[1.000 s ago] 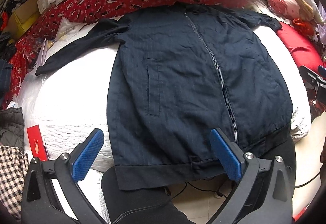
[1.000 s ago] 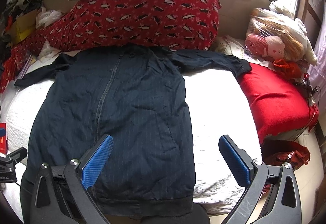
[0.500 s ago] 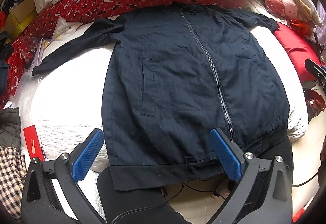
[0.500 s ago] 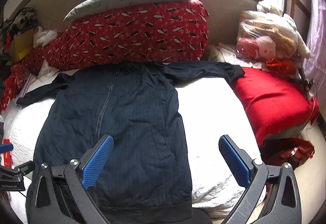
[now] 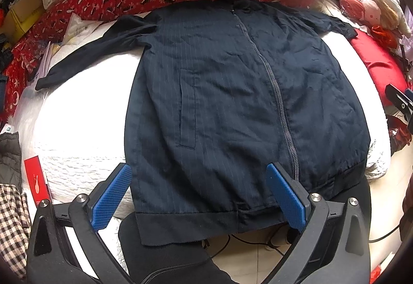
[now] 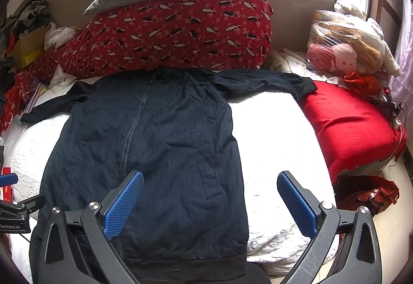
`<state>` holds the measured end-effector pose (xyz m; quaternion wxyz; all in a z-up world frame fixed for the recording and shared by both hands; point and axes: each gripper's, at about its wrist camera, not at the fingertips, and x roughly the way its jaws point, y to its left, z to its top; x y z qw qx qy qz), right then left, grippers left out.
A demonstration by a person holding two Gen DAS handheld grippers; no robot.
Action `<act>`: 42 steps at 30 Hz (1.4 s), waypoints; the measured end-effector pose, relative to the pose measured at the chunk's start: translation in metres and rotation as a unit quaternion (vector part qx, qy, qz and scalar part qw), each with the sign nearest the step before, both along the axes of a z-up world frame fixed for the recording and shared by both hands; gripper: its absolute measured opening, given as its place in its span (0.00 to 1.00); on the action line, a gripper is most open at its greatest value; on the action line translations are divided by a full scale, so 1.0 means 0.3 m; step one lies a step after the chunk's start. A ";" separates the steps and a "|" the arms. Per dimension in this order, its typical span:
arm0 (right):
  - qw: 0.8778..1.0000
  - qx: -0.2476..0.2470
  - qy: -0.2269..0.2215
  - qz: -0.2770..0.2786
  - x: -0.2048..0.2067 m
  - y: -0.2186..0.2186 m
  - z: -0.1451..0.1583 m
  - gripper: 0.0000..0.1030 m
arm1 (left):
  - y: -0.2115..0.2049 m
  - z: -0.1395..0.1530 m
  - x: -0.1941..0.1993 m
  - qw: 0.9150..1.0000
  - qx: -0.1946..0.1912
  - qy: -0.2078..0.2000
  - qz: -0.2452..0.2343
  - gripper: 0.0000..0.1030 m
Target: Fold large clothes
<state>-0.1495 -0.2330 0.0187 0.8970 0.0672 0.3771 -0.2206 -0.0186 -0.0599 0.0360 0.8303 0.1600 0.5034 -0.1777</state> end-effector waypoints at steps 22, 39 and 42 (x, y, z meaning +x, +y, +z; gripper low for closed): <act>1.000 0.020 0.024 0.006 0.041 -0.025 -0.054 1.00 | -0.008 -0.037 0.041 1.000 0.002 0.020 0.005 1.00; 0.991 0.071 0.102 -0.053 0.047 -0.184 -0.256 1.00 | 0.189 -0.171 0.204 0.991 -0.005 0.089 0.097 1.00; 0.983 0.094 0.141 -0.069 0.042 -0.231 -0.357 0.99 | 0.260 -0.237 0.241 0.985 -0.002 0.112 0.131 1.00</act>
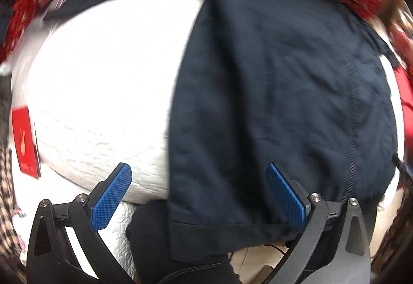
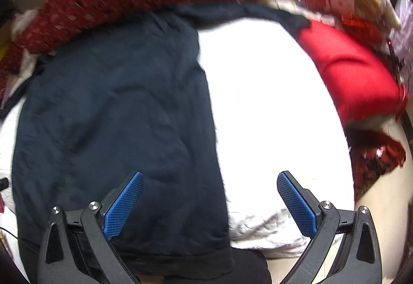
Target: Fold large clothes
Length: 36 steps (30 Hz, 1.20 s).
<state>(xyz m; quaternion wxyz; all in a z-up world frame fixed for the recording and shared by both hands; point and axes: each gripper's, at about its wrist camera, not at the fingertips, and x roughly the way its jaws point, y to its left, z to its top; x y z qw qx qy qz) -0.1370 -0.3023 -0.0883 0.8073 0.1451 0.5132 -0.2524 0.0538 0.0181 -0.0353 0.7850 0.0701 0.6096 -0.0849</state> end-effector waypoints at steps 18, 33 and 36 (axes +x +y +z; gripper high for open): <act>0.987 0.149 -0.060 0.002 -0.057 -0.134 -0.022 0.06 | -0.009 0.066 -0.058 0.996 -0.064 0.054 -0.012 0.13; 0.916 0.141 -0.242 -0.287 0.181 -1.230 0.063 0.59 | -0.672 0.149 0.385 0.991 -0.095 -0.036 -0.081 0.59; 0.891 0.197 -0.256 -0.319 0.314 -1.354 -0.029 0.60 | -0.741 0.073 0.470 0.991 -0.101 -0.017 -0.085 0.59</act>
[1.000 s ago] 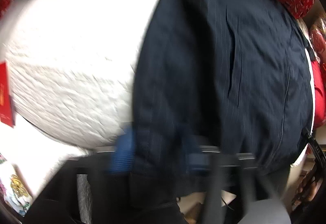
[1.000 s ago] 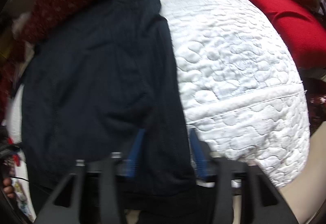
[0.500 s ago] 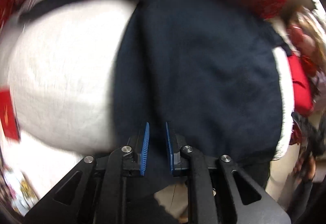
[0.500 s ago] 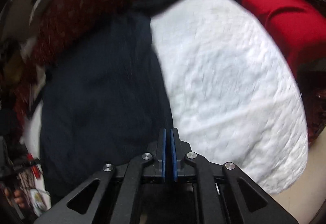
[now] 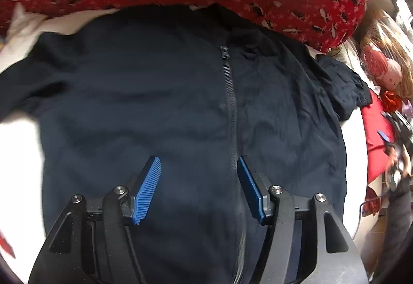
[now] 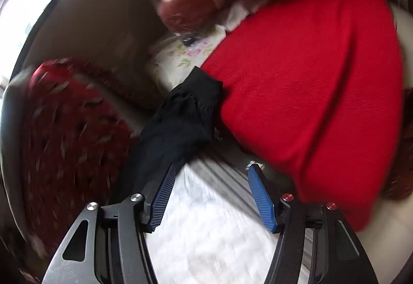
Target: Fold large clothes
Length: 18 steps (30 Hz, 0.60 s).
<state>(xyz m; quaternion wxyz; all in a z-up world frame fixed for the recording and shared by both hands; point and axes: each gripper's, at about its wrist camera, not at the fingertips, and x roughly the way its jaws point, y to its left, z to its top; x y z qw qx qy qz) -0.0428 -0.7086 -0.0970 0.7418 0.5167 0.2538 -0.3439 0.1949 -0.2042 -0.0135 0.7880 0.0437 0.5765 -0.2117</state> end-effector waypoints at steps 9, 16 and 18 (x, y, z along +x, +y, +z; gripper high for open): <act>0.993 0.096 -0.060 -0.027 0.279 -0.151 -0.309 0.60 | -0.086 -0.071 0.051 0.999 -0.026 0.011 -0.035 0.59; 0.991 -0.008 -0.125 -0.039 0.228 -0.138 -0.152 0.02 | -0.021 -0.036 0.113 0.999 -0.053 -0.002 -0.005 0.59; 0.989 -0.052 -0.130 -0.040 0.197 -0.115 -0.049 0.02 | 0.033 -0.016 0.138 0.997 -0.071 -0.004 0.017 0.59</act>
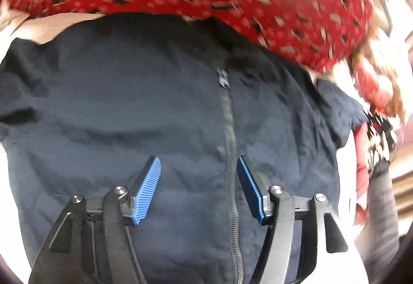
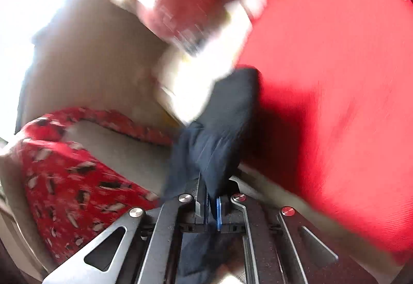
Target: Fold large clothes
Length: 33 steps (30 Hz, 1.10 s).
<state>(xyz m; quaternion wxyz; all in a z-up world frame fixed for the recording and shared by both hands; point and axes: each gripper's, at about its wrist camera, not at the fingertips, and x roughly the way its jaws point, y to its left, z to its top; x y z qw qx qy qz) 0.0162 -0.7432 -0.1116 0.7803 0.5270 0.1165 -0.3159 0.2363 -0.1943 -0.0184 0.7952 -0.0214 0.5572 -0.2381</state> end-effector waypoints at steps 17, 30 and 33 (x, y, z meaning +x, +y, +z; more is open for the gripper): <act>0.934 -0.116 -0.004 0.339 0.471 0.908 0.469 0.02 | 0.280 0.018 0.097 0.994 -0.054 0.066 0.071 0.59; 0.838 -0.101 0.082 0.530 0.768 1.711 0.172 0.09 | 0.490 0.073 0.142 0.990 -0.081 0.067 0.098 0.59; 0.818 -0.050 0.128 0.559 0.768 1.786 0.054 0.24 | 0.490 0.059 0.136 0.990 -0.078 0.073 0.092 0.59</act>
